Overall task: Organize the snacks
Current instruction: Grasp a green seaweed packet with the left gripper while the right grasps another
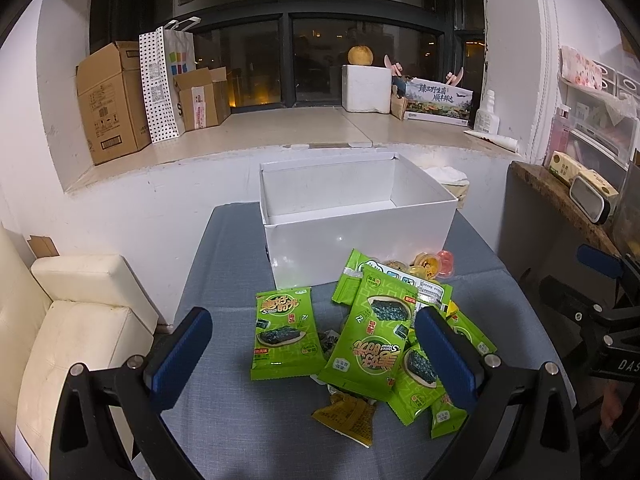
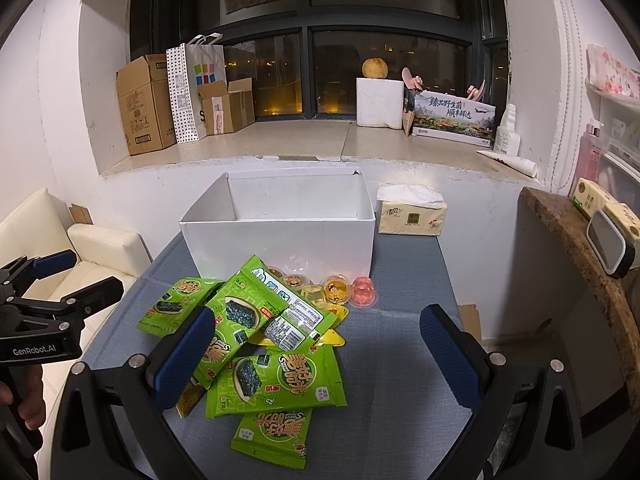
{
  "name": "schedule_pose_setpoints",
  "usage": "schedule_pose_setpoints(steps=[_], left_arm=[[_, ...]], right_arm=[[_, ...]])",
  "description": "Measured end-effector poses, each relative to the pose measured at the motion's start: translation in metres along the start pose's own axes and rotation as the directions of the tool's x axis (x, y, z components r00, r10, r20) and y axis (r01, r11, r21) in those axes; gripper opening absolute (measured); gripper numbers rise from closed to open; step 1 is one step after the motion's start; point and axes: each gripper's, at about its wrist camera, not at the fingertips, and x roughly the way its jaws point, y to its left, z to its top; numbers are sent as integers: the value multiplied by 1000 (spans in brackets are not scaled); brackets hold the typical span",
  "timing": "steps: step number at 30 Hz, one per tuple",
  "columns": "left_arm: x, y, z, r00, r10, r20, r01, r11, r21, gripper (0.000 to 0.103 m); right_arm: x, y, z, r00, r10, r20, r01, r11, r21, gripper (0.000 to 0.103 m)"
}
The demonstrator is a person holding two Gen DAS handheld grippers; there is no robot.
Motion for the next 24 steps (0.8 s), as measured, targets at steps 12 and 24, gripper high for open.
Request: schedule_pose_setpoints(steps=[12, 24], left_arm=[[11, -4, -4, 1000, -1, -29, 1, 1000, 12, 103], [128, -58, -32, 964, 16, -264, 55, 965, 258, 103]], right_arm=[[1, -2, -1, 1000, -2, -6, 2, 1000, 6, 103], [3, -19, -13, 999, -18, -33, 20, 999, 36, 103]])
